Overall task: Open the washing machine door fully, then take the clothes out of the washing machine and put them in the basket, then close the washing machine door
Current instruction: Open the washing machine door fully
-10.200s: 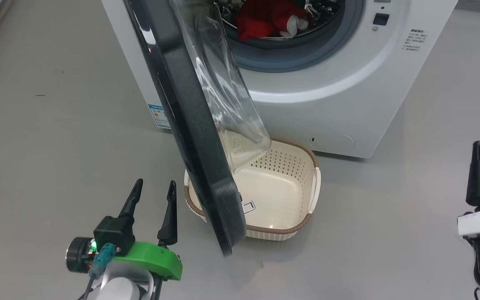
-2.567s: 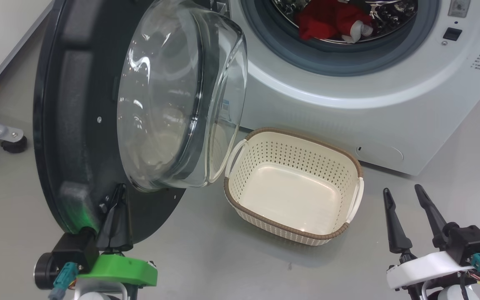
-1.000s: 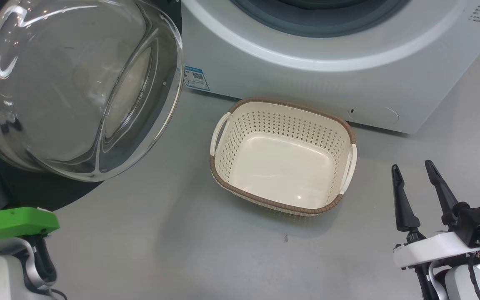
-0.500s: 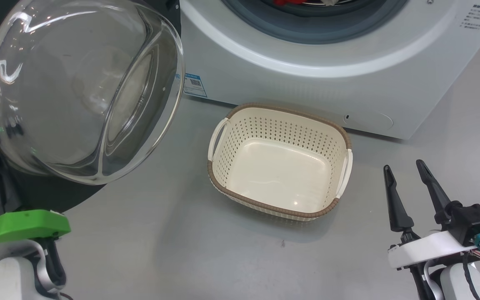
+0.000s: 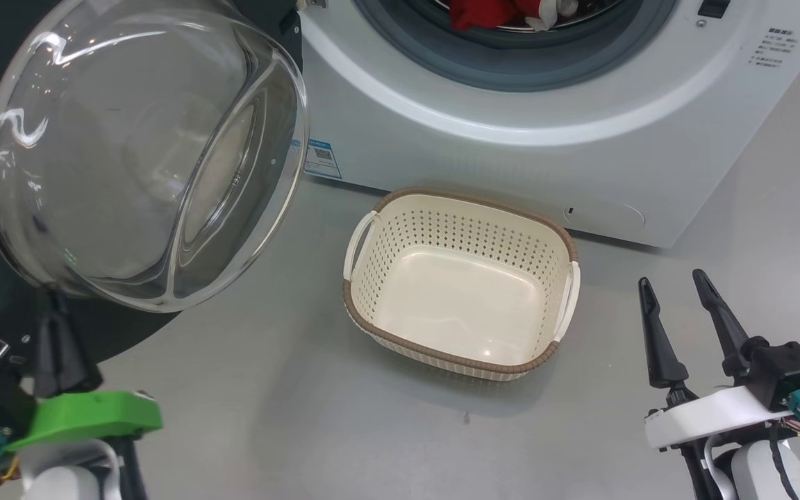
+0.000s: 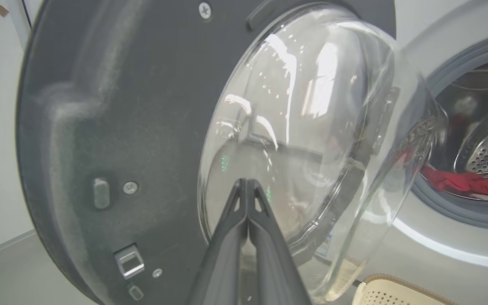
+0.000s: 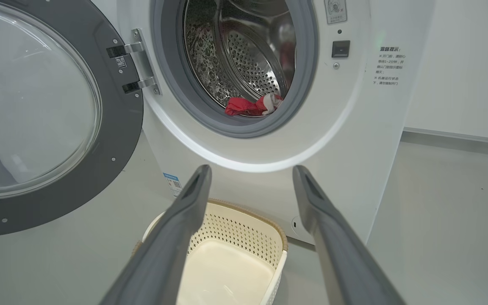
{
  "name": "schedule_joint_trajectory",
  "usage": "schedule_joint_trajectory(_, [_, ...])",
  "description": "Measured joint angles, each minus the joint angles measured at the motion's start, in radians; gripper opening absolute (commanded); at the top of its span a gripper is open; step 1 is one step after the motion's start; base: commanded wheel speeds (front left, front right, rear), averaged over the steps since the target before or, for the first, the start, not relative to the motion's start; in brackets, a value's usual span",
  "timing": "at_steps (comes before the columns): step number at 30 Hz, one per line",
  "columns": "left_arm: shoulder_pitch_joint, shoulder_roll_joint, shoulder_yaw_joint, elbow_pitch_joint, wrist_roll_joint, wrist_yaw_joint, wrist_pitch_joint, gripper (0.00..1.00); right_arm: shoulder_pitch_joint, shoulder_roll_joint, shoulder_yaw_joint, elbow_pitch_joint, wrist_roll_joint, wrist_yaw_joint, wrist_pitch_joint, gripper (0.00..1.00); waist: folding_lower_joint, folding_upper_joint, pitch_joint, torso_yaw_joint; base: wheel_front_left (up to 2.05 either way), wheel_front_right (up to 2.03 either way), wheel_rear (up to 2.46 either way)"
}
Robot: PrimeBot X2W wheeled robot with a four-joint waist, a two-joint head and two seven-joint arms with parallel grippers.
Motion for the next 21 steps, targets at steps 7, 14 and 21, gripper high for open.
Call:
schedule_joint_trajectory(7, [0.052, 0.003, -0.123, -0.062, -0.019, 0.0, 0.0, 0.0, 0.0, 0.003, 0.008, -0.002, 0.0, 0.0, 0.0, 1.0, 0.0, 0.0, -0.004, -0.009, 0.0, 0.0, 0.0])
schedule_joint_trajectory(14, [0.085, 0.008, -0.233, -0.099, -0.017, 0.0, 0.0, 0.0, -0.001, 0.008, 0.016, -0.009, 0.0, 0.0, 0.0, 1.0, 0.0, 0.0, -0.004, -0.039, 0.0, 0.0, 0.0])
schedule_joint_trajectory(21, [0.105, 0.015, -0.318, -0.102, 0.017, 0.0, 0.0, 0.7, -0.013, 0.013, 0.031, -0.01, 0.001, 0.0, 0.0, 1.0, 0.0, 0.0, -0.009, -0.097, 0.0, 0.0, 0.0])
